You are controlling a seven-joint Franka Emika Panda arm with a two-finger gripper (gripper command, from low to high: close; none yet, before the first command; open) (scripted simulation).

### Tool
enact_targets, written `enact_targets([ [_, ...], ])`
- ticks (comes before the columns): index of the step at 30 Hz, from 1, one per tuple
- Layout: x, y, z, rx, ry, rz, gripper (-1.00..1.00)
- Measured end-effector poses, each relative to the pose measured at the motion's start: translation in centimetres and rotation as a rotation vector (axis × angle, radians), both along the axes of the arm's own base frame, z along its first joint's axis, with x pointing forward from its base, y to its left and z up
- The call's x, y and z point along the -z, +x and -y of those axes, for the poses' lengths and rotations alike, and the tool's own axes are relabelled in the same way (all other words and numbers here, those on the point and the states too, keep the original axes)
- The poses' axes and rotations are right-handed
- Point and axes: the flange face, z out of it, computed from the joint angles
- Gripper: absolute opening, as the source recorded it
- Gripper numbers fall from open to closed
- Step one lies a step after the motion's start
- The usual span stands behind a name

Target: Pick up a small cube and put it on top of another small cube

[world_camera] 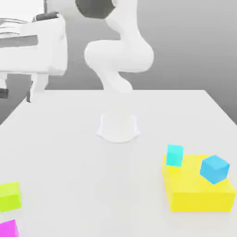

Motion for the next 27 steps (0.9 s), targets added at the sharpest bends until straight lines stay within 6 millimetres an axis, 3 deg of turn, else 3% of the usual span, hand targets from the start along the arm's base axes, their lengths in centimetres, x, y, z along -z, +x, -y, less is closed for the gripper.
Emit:
enact_targets([
  [6, 11.3, -3.2, 7.3, 0.266, 0.092, -0.138, 0.0],
  [11, 20.5, -7.1, 10.6, 0.454, 0.161, -0.253, 0.0],
  [16, 27.5, -8.0, 11.2, 0.49, 0.172, -0.274, 0.0],
  [17, 28.3, -8.1, 11.2, 0.491, 0.172, -0.274, -1.0],
  [23, 28.7, -8.1, 11.2, 0.491, 0.172, -0.273, -1.0],
  [27, 25.0, -8.0, 11.2, 0.491, 0.172, -0.274, -1.0],
])
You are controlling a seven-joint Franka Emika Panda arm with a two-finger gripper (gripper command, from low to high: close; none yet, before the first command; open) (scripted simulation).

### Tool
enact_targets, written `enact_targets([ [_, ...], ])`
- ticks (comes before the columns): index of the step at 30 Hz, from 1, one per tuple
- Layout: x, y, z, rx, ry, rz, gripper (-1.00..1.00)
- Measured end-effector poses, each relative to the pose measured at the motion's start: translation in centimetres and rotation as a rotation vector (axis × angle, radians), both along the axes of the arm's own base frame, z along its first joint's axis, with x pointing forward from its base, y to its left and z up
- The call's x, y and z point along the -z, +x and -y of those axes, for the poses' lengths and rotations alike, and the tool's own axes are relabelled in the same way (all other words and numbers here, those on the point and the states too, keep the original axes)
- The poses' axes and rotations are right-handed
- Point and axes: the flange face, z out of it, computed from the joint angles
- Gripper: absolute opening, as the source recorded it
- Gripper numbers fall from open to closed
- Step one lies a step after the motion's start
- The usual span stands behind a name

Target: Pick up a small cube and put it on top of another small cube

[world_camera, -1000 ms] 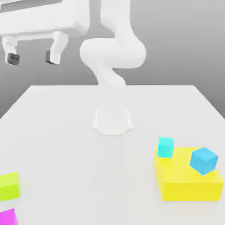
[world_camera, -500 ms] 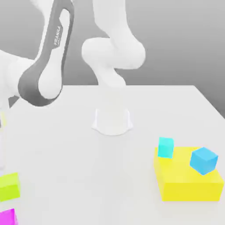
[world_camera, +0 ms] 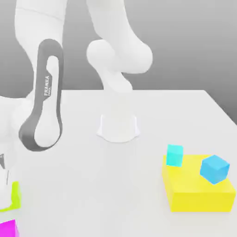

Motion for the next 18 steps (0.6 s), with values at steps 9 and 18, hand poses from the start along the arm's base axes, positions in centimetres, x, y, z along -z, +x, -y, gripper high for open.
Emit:
enact_targets([
  [9, -6.9, 10.2, -3.0, -0.204, 0.002, 0.002, -1.0],
  [18, -2.2, 13.2, -4.4, -0.265, 0.001, 0.001, 1.0],
])
